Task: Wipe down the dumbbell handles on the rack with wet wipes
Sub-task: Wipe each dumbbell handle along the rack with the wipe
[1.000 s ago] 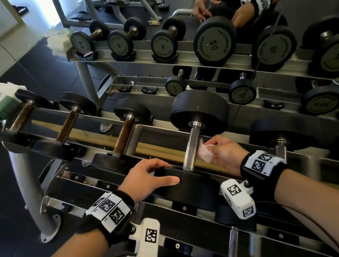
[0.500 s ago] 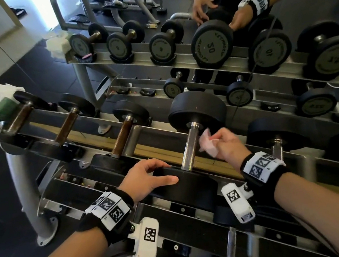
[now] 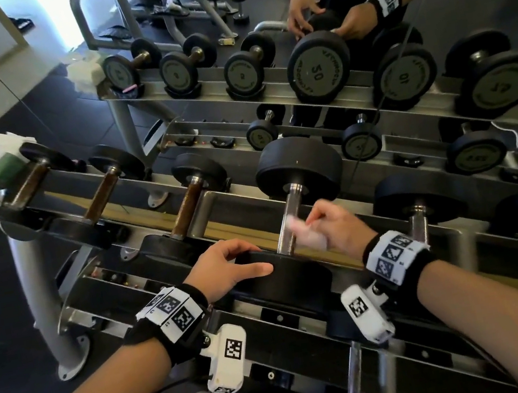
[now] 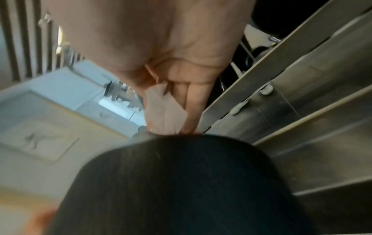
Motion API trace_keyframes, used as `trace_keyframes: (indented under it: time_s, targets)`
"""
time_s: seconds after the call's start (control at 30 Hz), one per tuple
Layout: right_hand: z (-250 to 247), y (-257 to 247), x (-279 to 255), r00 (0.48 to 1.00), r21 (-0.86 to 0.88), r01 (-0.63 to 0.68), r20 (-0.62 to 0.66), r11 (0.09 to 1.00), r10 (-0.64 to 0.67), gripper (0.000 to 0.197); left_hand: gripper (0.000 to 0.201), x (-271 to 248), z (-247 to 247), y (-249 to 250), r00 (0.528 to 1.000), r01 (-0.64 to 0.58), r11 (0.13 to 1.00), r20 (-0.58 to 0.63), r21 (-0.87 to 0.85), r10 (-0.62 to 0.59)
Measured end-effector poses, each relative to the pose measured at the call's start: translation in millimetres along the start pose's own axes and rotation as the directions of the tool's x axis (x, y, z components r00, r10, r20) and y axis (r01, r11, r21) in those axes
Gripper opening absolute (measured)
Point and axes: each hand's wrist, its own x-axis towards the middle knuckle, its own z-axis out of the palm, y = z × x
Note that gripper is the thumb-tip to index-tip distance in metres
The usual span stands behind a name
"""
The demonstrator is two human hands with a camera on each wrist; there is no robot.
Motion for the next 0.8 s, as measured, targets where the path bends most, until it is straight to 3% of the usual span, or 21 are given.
trace_keyframes:
  time_s: [0.1,0.3,0.43,0.53,0.63,0.8]
  targets:
    - [-9,1,14,0.956,0.079,-0.059,-0.281,0.995,0.079,0.017,0.035,-1,2,-2,1.0,0.003,0.999,-0.018,-0.035,-0.003]
    - [-1,11,12,0.968,-0.053,-0.075,-0.245,0.996,0.06,0.038,0.034,0,2,-3,1.0,-0.007,0.998,-0.026,-0.061,0.006]
    - [3,15,19,0.962,-0.119,-0.108,-0.262,0.987,0.073,0.033,0.034,-2,2,-4,0.999,-0.023,0.999,-0.034,-0.047,0.021]
    - [9,17,21,0.986,-0.132,0.006,-0.167,0.991,-0.028,0.018,0.036,-1,2,-5,0.999,-0.025,1.0,-0.036,-0.015,0.024]
    - [15,22,14,0.996,-0.131,0.052,-0.062,0.99,-0.06,0.036,0.038,-1,2,-6,0.999,-0.027,0.999,-0.032,-0.034,0.026]
    - [14,35,-6,0.987,-0.193,0.085,0.152,0.978,-0.055,0.041,0.043,-1,2,-6,0.999,-0.032,0.998,-0.037,-0.049,0.03]
